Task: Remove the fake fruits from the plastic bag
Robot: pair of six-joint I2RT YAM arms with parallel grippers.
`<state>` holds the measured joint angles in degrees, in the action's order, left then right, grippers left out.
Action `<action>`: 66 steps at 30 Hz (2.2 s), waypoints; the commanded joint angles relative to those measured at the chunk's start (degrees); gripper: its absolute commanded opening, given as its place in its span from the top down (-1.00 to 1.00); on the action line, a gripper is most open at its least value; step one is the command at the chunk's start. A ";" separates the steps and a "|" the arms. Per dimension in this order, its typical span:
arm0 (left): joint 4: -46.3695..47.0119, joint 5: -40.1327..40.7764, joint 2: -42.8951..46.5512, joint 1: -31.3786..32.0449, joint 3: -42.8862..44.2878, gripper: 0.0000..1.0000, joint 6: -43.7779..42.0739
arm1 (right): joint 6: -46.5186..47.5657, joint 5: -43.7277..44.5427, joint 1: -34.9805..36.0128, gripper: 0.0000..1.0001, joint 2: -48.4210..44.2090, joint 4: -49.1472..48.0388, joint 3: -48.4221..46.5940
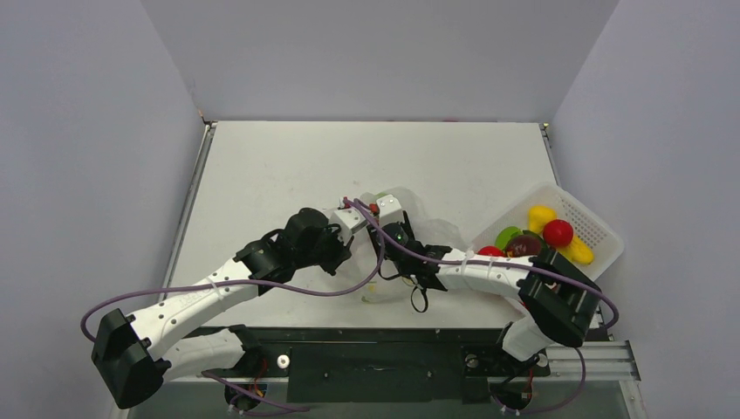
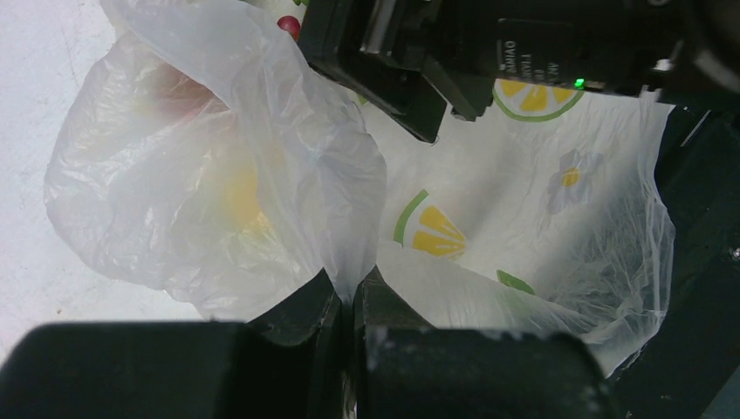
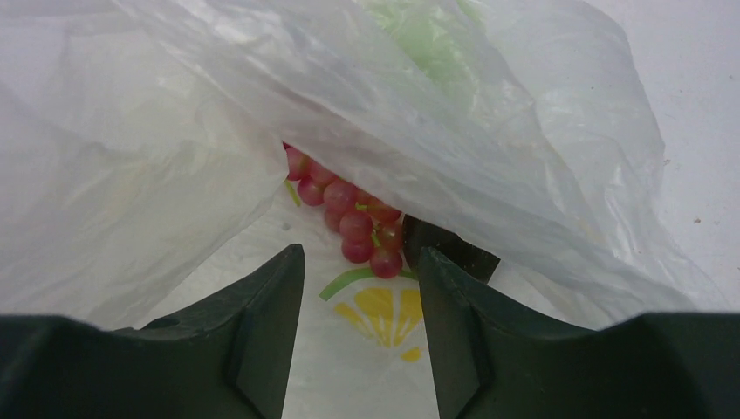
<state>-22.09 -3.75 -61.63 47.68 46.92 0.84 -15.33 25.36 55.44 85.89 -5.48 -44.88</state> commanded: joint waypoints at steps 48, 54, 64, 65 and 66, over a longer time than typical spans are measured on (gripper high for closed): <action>1.08 -0.59 -0.28 0.40 3.04 1.00 -0.22 | -3.24 -2.12 -6.95 1.00 -3.10 -1.80 -0.05; 1.05 -0.14 -0.22 0.40 3.20 1.00 -0.31 | -7.51 -14.86 -6.85 1.00 -8.15 -3.39 4.73; 0.89 1.09 -0.22 0.40 3.28 1.00 -0.39 | -11.98 -23.41 -6.70 1.00 -19.91 -3.51 9.05; 0.99 1.32 0.00 0.40 3.23 1.00 -0.40 | -11.71 -23.82 -6.72 1.00 -22.39 -2.68 9.04; 1.03 1.60 0.18 0.40 3.12 1.00 -0.36 | -11.55 -23.98 -6.76 1.00 -23.51 -2.21 8.87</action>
<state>-22.09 -3.27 -61.95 47.92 47.13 0.84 -25.63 4.60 48.45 69.19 -6.02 -35.42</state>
